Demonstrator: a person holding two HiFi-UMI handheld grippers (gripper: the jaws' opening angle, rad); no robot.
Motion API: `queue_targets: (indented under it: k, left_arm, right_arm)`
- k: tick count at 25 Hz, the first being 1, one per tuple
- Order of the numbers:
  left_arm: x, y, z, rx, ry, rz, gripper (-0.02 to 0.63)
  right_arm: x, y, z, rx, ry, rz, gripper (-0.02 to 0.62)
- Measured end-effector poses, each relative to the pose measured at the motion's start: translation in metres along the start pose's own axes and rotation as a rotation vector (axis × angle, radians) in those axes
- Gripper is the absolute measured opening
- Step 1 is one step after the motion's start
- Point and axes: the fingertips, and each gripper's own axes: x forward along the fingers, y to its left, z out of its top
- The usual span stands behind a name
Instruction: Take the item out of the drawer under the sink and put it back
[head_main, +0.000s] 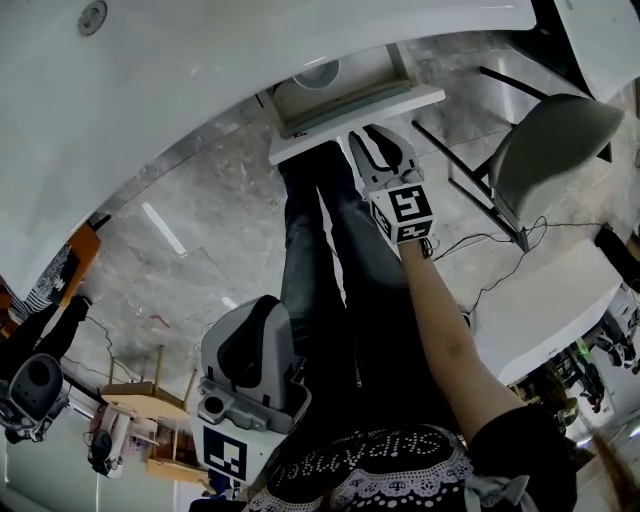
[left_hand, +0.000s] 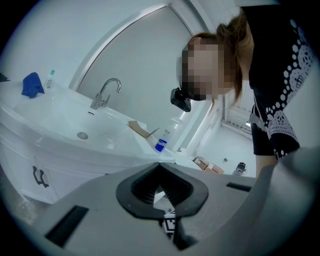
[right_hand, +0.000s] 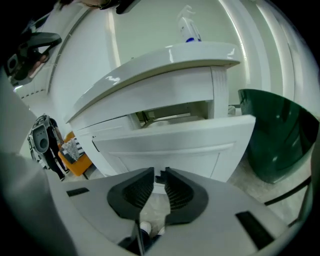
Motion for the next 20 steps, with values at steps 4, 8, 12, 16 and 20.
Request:
queue_targets:
  k: [4, 8, 12, 16, 20]
  left_arm:
    - [-0.002, -0.003, 0.019, 0.023, -0.042, -0.011, 0.005]
    - [-0.009, -0.007, 0.034, 0.06, -0.079, -0.027, 0.005]
    - [-0.01, -0.009, 0.049, 0.089, -0.098, -0.013, 0.005]
    - [-0.016, -0.018, 0.068, 0.125, -0.132, -0.031, 0.005]
    - [-0.022, -0.025, 0.088, 0.151, -0.151, -0.016, 0.005]
  right_arm:
    - [-0.026, 0.001, 0.021, -0.022, -0.025, -0.001, 0.029]
    - [-0.047, -0.001, 0.044, -0.042, -0.05, -0.006, 0.018]
    - [-0.066, 0.0, 0.074, -0.057, -0.096, -0.009, 0.018]
    - [-0.086, 0.006, 0.109, -0.054, -0.153, -0.008, 0.018]
    - [-0.11, 0.017, 0.142, -0.054, -0.201, 0.001, 0.018]
